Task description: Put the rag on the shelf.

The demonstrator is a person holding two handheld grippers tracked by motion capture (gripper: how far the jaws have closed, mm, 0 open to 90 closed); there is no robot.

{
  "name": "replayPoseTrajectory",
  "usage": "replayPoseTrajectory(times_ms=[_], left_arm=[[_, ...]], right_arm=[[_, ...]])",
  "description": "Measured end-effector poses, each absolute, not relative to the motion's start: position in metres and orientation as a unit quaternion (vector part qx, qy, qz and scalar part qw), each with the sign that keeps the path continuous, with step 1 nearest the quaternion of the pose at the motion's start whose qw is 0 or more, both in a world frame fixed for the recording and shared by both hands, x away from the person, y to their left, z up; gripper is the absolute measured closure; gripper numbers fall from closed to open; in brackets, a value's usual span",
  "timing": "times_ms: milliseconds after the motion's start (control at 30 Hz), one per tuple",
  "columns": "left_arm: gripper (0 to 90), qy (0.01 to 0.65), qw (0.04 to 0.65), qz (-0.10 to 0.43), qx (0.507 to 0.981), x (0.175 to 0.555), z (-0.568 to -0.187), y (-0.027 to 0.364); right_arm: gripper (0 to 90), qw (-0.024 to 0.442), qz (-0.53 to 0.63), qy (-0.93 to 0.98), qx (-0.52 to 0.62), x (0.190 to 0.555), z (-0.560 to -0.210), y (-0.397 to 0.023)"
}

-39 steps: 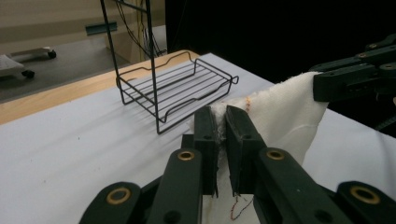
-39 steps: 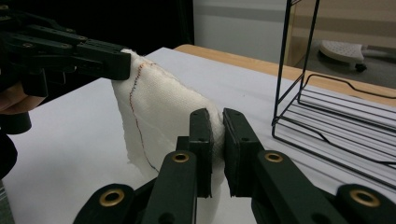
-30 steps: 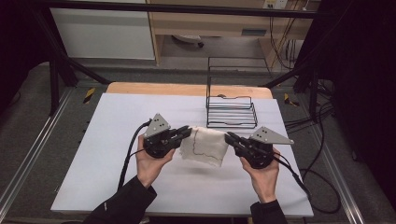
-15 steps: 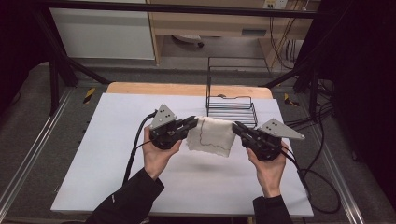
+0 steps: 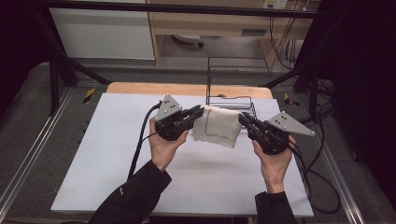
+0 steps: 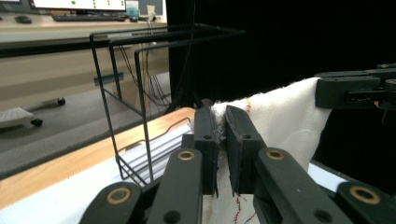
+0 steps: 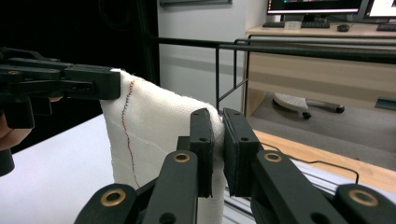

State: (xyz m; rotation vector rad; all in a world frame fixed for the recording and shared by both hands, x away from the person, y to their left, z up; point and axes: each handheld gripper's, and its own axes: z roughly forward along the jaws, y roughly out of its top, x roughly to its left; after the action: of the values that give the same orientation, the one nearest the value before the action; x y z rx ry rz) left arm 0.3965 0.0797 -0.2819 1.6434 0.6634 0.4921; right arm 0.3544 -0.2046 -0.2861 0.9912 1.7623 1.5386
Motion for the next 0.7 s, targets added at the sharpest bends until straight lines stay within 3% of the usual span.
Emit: replayPoseTrajectory(times_ms=[700], left_arm=[[83.2,0.278,0.632,0.230,0.686,0.412,-0.251,0.066]], right_arm=[[83.4,0.338,0.589,0.639,0.363,0.370,-0.249,-0.213]])
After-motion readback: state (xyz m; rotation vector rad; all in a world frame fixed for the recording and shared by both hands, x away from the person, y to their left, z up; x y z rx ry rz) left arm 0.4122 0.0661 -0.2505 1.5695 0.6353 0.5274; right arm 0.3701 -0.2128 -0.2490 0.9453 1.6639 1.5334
